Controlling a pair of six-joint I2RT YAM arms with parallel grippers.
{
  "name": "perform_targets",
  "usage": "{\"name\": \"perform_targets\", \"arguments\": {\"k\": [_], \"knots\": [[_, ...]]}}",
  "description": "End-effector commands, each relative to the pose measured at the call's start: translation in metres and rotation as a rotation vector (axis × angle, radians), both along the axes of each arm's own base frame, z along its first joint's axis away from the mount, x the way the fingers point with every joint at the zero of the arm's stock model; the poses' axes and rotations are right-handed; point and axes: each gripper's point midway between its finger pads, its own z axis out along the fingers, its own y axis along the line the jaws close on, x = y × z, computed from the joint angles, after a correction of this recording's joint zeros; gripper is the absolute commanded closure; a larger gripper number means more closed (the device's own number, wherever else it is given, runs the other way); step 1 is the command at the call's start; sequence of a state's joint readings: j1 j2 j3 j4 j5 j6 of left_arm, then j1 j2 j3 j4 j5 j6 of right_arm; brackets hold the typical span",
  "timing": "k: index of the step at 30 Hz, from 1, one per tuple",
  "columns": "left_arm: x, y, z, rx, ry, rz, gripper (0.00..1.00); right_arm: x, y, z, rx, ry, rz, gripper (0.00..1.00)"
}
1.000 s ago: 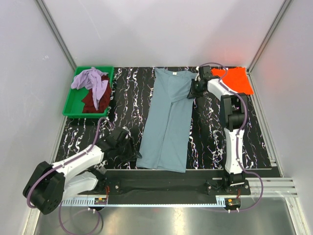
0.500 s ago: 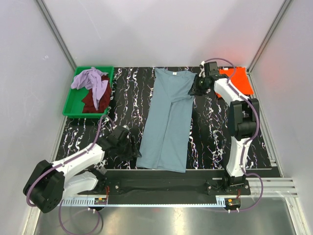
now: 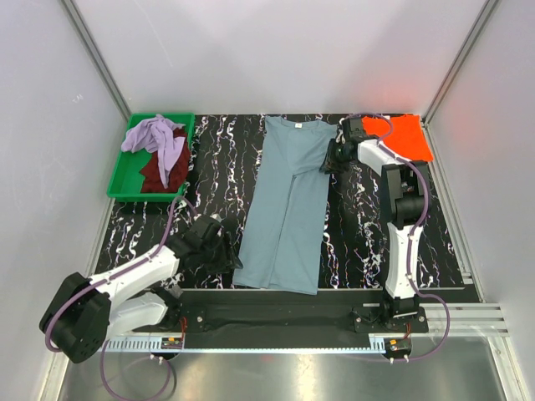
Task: Fold and stack the t-shirts
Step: Fold the tshirt
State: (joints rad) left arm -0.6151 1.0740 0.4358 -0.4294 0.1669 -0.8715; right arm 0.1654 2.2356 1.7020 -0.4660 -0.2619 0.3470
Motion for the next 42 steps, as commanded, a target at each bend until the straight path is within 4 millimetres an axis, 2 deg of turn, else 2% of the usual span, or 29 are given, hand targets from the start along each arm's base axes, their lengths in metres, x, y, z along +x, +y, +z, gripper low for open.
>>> {"name": "perform_targets", "arguments": {"k": [1,7,12,20,23,28,33,42], "knots": [[-0.007,0.012,-0.007,0.062,0.016,0.001,0.44,0.019,-0.002,0.028,-0.013,-0.131,0.018,0.66],[-0.005,0.011,-0.001,0.052,-0.001,0.009,0.44,0.028,-0.001,0.02,-0.019,-0.145,0.029,0.63],[-0.004,0.012,0.003,0.056,-0.004,0.011,0.45,0.03,0.003,0.024,-0.004,-0.156,0.038,0.63],[-0.001,0.012,0.006,0.055,-0.013,0.02,0.45,0.03,0.01,0.029,0.032,-0.171,0.068,0.68],[-0.002,0.012,0.007,0.054,-0.014,0.021,0.45,0.029,0.012,0.024,0.04,-0.159,0.07,0.75],[-0.002,0.014,0.009,0.053,-0.024,0.028,0.45,0.025,0.011,0.033,0.038,-0.151,0.064,1.0],[0.0,0.012,0.011,0.049,-0.025,0.027,0.45,0.008,0.007,0.05,0.016,-0.103,0.1,1.0],[0.001,0.01,0.012,0.042,-0.026,0.022,0.46,-0.01,0.002,0.051,-0.003,-0.041,0.107,1.0]]}}
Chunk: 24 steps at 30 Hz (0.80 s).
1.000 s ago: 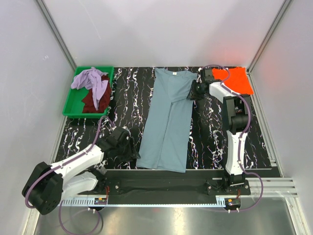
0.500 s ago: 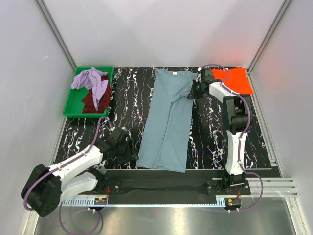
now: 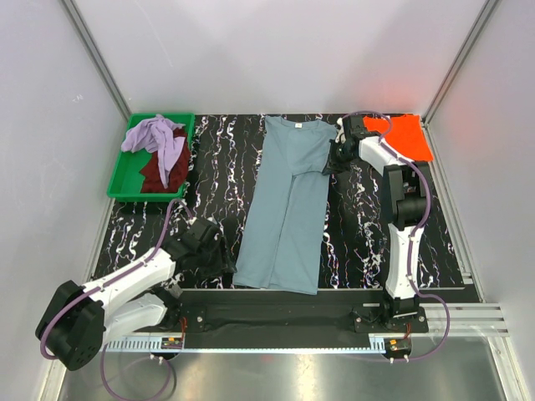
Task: Fold and stack the t-shirts
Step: Fold the tshirt
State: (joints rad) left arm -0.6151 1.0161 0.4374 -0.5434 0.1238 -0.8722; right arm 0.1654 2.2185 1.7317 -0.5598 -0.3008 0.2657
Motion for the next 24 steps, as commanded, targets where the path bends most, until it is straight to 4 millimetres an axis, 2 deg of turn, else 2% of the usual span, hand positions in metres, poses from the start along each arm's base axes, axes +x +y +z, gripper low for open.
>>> {"name": "perform_targets", "arguments": {"k": [1,8,16,24], "knots": [[0.012,-0.007,0.012,-0.02,-0.051,0.001,0.46,0.002,0.001,0.039,0.008,-0.058,0.02,1.0],[0.01,-0.004,0.012,-0.011,-0.048,0.005,0.46,-0.002,-0.004,0.029,-0.011,-0.028,0.009,1.0],[0.013,-0.003,0.015,-0.006,-0.057,0.01,0.46,-0.003,0.0,0.035,-0.001,-0.033,0.034,1.0],[0.011,-0.001,0.015,0.0,-0.054,0.014,0.46,-0.011,0.004,0.034,0.026,-0.014,0.047,1.0]]}}
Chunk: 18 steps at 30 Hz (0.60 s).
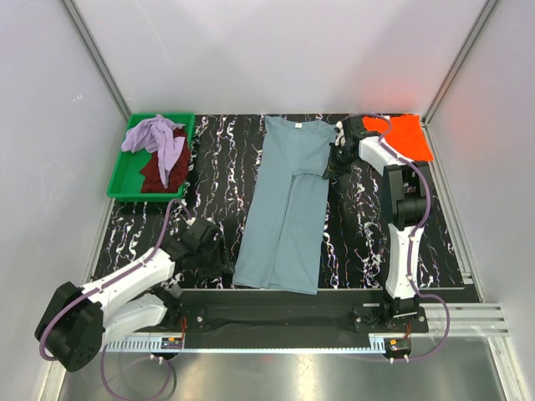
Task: Fold and stack the t-shirts
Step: Fold the tshirt
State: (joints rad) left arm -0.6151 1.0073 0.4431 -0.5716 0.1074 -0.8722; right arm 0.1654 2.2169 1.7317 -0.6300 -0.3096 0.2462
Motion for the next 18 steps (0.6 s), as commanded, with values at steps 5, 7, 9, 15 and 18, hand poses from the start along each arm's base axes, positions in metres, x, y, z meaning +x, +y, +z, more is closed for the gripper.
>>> {"name": "perform_targets", "arguments": {"k": [5,7,9,15,18], "knots": [[0.012,-0.005,0.016,-0.02,-0.058,0.008,0.45,-0.001,0.005,0.031,0.041,-0.051,0.029,1.0],[0.012,-0.005,0.016,-0.02,-0.058,0.008,0.45,-0.003,0.005,0.031,0.038,-0.048,0.03,1.0],[0.012,-0.004,0.016,-0.016,-0.06,0.01,0.45,-0.004,0.002,0.029,0.027,-0.044,0.024,1.0],[0.012,-0.003,0.016,-0.01,-0.061,0.015,0.45,-0.003,-0.004,0.026,-0.007,-0.044,0.006,1.0],[0.012,-0.003,0.017,-0.01,-0.061,0.016,0.45,-0.002,-0.004,0.032,0.009,-0.055,0.008,1.0]]}}
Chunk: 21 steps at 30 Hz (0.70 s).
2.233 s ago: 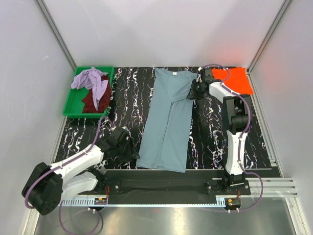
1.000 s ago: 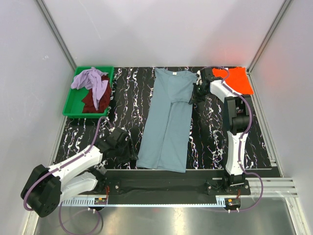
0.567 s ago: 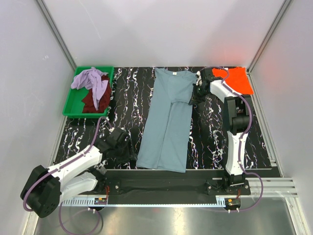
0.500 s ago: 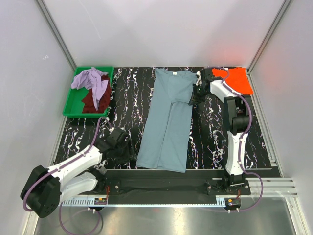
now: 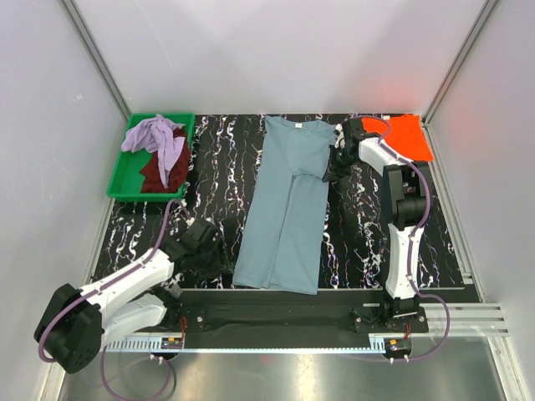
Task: Fold and stack the t-shirts
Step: Fold the tshirt
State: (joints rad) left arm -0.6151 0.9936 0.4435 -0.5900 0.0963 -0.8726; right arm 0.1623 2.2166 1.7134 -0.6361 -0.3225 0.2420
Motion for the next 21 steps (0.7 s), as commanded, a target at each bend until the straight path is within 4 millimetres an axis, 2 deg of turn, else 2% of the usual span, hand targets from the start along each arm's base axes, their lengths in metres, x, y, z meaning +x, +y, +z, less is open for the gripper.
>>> {"name": "perform_targets", "arguments": {"k": [1,8,10,11,13,16,18,19,20,21], "knots": [[0.013,-0.006,0.016,-0.018,-0.056,0.011,0.45,0.004,-0.003,0.039,0.007,-0.079,0.012,1.0],[0.014,-0.006,0.018,-0.023,-0.064,0.013,0.44,-0.007,0.0,0.033,0.026,-0.054,0.031,1.0],[0.015,-0.008,0.019,-0.031,-0.07,0.005,0.43,-0.008,-0.001,0.034,0.021,-0.053,0.027,0.97],[0.014,-0.009,0.02,-0.04,-0.072,0.0,0.42,-0.008,-0.001,0.036,0.02,-0.058,0.027,0.95],[0.014,-0.011,0.021,-0.059,-0.081,-0.007,0.4,-0.009,-0.002,0.04,0.025,-0.058,0.024,0.84],[0.013,-0.013,0.021,-0.075,-0.085,-0.012,0.39,-0.014,-0.001,0.055,0.041,-0.063,0.008,0.72],[0.012,-0.013,0.019,-0.077,-0.083,-0.014,0.39,-0.02,-0.002,0.073,0.045,-0.079,-0.009,0.66],[0.011,-0.013,0.017,-0.073,-0.078,-0.014,0.39,-0.028,-0.004,0.074,0.046,-0.055,-0.034,0.6],[0.011,-0.013,0.015,-0.076,-0.077,-0.015,0.38,-0.033,-0.004,0.087,0.049,-0.067,-0.05,0.56],[0.011,-0.014,0.014,-0.077,-0.074,-0.018,0.38,-0.046,-0.008,0.082,0.041,-0.029,-0.074,0.55]]}}
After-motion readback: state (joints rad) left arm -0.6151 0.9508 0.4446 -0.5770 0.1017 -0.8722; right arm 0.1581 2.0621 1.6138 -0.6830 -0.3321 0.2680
